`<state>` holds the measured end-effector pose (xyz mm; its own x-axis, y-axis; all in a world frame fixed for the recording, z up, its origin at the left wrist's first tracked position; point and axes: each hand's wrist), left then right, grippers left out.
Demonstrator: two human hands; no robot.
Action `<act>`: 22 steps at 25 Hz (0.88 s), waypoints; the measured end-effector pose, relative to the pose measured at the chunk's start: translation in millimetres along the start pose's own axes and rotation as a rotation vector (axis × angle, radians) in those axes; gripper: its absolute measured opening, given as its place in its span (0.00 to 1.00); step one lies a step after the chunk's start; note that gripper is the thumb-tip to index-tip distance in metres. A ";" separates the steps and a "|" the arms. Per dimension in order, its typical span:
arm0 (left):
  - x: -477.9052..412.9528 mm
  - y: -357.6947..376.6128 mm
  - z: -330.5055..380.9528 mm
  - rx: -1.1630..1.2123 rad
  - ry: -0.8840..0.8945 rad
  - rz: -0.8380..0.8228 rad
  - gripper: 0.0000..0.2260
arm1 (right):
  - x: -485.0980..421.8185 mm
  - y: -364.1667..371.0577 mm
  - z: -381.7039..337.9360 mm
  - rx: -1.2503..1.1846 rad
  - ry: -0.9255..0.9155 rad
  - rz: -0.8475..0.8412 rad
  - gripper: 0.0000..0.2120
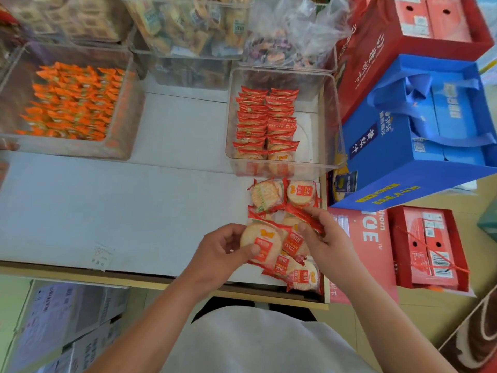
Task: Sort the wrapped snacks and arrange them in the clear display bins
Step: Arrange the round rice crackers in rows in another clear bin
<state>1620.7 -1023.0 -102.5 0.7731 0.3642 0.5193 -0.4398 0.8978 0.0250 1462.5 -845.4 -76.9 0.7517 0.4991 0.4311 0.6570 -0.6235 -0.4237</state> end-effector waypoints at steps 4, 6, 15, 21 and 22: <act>-5.1 27.1 11.1 -0.104 0.075 0.001 0.17 | 0.5 1.8 -12.0 -0.210 0.037 -0.057 0.14; -12.2 33.4 5.1 -0.185 0.099 0.017 0.20 | 2.9 -1.1 -18.7 -0.249 0.065 -0.044 0.15; -31.8 48.7 4.5 -0.419 0.181 -0.080 0.24 | 5.8 -18.3 -7.1 -0.076 0.024 -0.095 0.29; -47.1 37.8 1.3 -0.373 0.084 0.059 0.12 | -5.2 -35.0 -13.9 -0.034 0.089 0.066 0.31; -52.5 34.2 6.8 -0.382 0.100 0.104 0.12 | -12.2 -42.5 -25.2 -0.017 0.056 0.072 0.32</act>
<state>1562.0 -1013.1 -123.1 0.7824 0.4637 0.4157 -0.3316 0.8752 -0.3523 1424.0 -840.1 -44.1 0.7925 0.4182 0.4440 0.5997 -0.6673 -0.4417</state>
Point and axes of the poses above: each hand's wrist, its own x-axis away from the middle knuckle, its own y-axis out of the palm, z = x × y, and after that the axes turned 1 degree about -x, right-handed
